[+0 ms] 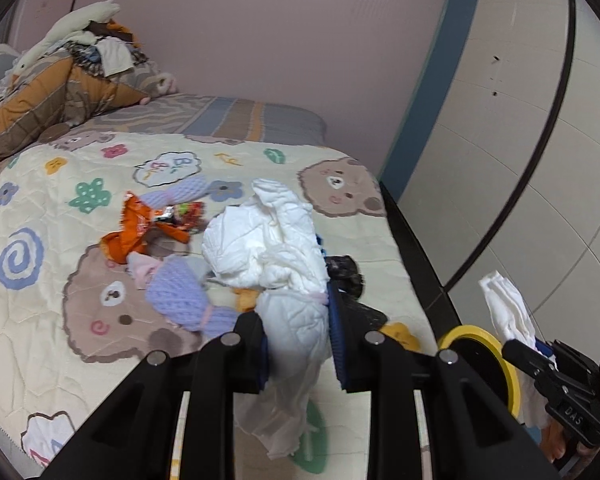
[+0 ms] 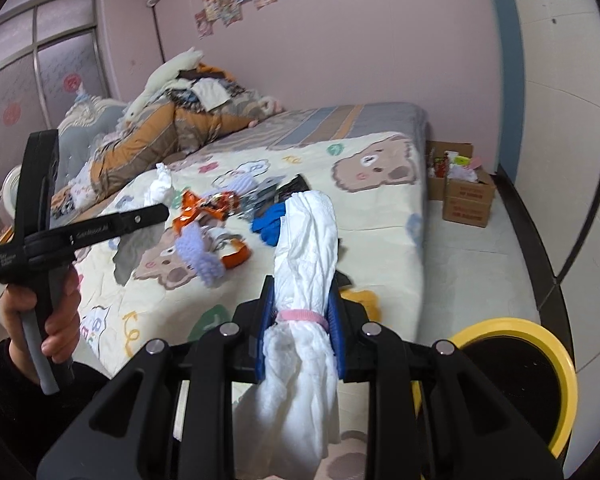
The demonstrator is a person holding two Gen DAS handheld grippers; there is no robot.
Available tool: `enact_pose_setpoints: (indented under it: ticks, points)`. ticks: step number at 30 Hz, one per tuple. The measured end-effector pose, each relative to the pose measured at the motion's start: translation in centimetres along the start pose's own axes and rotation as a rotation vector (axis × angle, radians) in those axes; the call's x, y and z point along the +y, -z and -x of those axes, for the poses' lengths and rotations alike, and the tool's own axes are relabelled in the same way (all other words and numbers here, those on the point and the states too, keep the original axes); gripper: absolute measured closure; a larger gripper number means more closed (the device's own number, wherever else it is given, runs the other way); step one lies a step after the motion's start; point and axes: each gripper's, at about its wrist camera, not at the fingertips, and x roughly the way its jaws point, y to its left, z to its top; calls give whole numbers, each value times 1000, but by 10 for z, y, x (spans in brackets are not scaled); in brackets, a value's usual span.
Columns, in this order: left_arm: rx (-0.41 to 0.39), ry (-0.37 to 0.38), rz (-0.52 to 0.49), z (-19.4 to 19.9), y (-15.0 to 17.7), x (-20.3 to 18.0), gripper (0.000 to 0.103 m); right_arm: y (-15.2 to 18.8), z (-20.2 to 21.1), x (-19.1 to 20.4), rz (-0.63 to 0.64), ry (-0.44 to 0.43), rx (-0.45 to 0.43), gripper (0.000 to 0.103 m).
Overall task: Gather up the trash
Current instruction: 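Carry both white items to the yellow bin and open both tools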
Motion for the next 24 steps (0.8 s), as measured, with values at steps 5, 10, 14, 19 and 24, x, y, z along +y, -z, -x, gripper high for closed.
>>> enact_pose_setpoints:
  ticks: [5, 10, 14, 19, 24]
  points:
    - [38, 48, -59, -9, 6, -38, 80, 1, 19, -31, -45, 40, -36, 80]
    - [74, 112, -85, -19, 11, -77, 80, 3, 36, -67, -100, 97, -66, 80]
    - [106, 172, -106, -30, 14, -109, 80, 7, 45, -94, -146, 132, -78, 80]
    - [127, 236, -157, -37, 22, -149, 80, 17, 57, -127, -206, 168, -101, 80]
    - [149, 300, -215, -49, 36, -191, 80, 30, 64, -153, -251, 187, -100, 80]
